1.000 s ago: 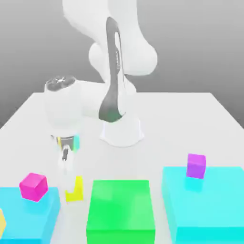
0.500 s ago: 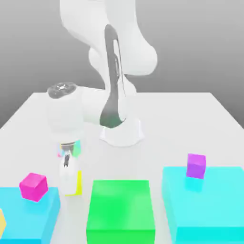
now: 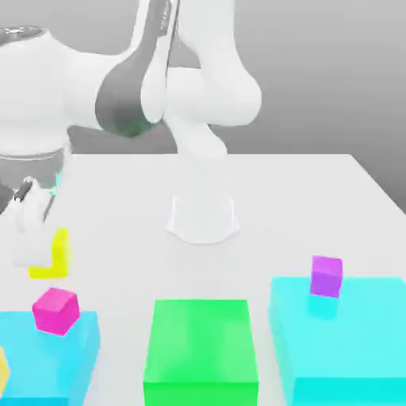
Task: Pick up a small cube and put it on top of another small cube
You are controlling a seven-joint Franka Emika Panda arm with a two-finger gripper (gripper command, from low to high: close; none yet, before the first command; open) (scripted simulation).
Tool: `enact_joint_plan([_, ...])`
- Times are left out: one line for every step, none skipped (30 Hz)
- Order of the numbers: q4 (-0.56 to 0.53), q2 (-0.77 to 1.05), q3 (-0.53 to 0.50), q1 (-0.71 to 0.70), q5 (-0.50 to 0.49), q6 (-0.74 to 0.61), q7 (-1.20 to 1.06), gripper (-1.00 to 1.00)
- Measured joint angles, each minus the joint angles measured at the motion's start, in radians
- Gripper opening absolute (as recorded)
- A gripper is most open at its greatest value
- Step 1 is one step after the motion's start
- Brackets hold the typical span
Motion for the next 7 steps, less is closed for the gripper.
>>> enact_joint_plan([-0.005, 0.029, 0.000, -0.001, 0.003, 0.031, 0.002, -1.00])
enact_joint_plan([-0.011, 0.061, 0.006, -0.008, 0.006, 0.068, 0.003, -1.00])
enact_joint_plan([-0.018, 0.095, 0.007, -0.009, 0.008, 0.108, 0.002, 1.00])
enact_joint_plan([-0.018, 0.095, 0.007, -0.008, 0.008, 0.108, 0.002, 1.00])
enact_joint_plan([-0.018, 0.095, 0.007, -0.008, 0.008, 0.108, 0.002, 1.00])
enact_joint_plan([-0.018, 0.095, 0.007, -0.008, 0.008, 0.108, 0.002, 1.00])
enact_joint_plan([-0.018, 0.095, 0.007, -0.008, 0.008, 0.108, 0.002, 1.00])
